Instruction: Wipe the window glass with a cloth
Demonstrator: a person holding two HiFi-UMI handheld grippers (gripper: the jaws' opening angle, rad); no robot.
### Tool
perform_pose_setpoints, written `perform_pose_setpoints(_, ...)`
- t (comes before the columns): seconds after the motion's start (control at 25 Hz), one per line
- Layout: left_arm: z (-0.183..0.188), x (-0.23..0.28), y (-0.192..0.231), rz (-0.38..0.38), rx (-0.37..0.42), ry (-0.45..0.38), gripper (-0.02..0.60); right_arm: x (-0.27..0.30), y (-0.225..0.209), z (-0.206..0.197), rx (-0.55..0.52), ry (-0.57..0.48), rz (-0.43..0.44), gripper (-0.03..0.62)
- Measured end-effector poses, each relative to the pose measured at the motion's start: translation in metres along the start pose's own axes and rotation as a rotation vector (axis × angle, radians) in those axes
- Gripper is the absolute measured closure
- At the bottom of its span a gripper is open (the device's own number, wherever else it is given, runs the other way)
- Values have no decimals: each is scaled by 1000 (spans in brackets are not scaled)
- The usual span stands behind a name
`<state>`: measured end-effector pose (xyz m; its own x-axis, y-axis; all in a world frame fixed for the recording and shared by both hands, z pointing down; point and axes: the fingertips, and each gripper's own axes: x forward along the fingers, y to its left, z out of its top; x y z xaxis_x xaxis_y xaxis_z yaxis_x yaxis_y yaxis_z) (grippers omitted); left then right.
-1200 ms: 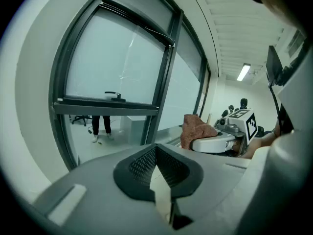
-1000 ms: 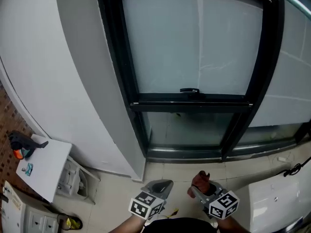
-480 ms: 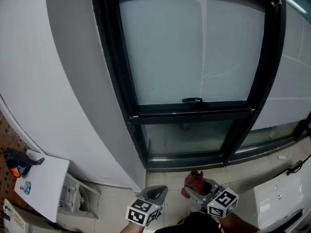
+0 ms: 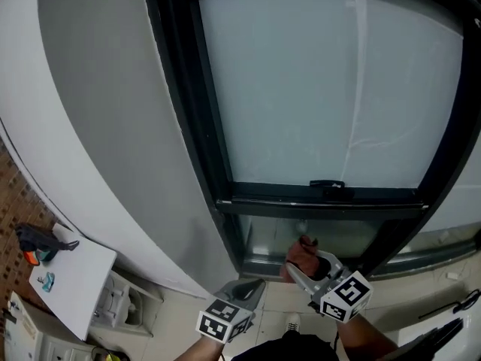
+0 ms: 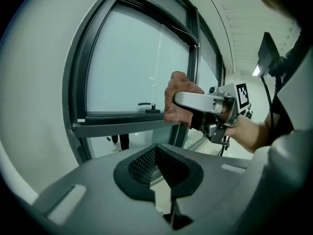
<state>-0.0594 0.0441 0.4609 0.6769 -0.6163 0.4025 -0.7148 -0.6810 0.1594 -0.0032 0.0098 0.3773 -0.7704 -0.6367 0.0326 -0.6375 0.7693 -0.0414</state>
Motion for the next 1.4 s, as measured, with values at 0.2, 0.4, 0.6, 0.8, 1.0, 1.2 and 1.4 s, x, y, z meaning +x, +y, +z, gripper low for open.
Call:
perform_pose_setpoints(0.2,49,45,47,89,35,-38,565,56,-61,42,-72,-34,74,485)
perform_pose_setpoints(0.4,79,83,84,131,22,-51,565,110,-98,91,-125,-71,157,485)
perform_pose_setpoints(0.6,90,105,105,81,-9,-31,565,163,-116,140,-153,-99,162,485)
perform_pose_setpoints(0.8,96,118,125,5,32,5,565,220,-125,182,-221,-103,104,485)
perform_pose_setpoints(1.0,98,123,154,-45,92,31,565,282,-135,212,-255,-79,24,485)
perform_pose_setpoints(1.2,98,126,161,-133,99,32,565,324,-145,217,-278,-7,-56,485)
perform_pose_setpoints(1.4,102,124,171,-162,113,18,565,341,-147,221,-298,32,-97,485)
